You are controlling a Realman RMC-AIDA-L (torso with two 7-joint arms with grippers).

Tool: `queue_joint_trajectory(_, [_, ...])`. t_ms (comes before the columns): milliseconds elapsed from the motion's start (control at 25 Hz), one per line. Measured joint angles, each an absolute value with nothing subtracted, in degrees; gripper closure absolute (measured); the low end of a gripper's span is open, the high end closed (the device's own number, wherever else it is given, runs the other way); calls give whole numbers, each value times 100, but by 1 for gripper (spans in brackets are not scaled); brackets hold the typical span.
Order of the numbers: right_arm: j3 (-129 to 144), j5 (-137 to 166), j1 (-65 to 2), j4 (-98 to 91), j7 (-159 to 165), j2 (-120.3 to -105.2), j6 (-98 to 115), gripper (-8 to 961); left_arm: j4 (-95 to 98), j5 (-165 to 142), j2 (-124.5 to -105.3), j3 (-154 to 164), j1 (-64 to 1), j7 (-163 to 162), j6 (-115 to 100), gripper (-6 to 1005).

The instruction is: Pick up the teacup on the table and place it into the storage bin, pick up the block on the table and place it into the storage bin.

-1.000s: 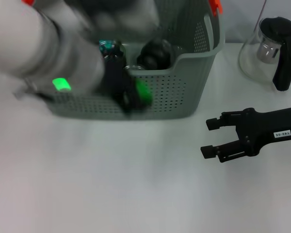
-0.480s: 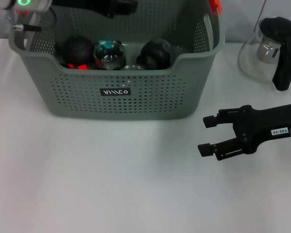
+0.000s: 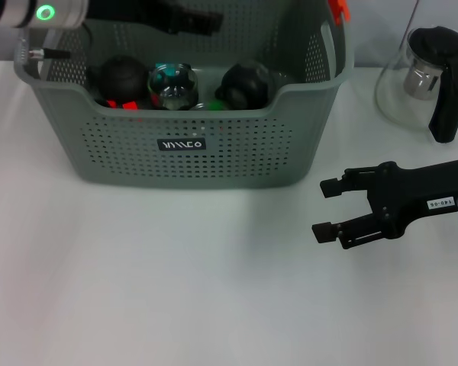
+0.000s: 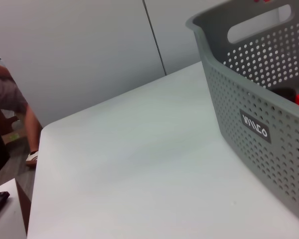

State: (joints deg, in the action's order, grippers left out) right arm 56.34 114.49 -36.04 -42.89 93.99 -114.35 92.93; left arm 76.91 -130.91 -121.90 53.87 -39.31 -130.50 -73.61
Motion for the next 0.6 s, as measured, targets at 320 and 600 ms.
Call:
queue_joint_trajectory(320, [5399,11406,-3618,-4280,9179,-11498,9361,10,8385,-10534,-12306,5318,-2663,-11406,-8775,74])
queue_joint_trajectory(600, [4998,11394,-3630,-4264,8630,-11577,9768,10,7604,-9805,-12405,4912,-1831,-9851,-9996,76])
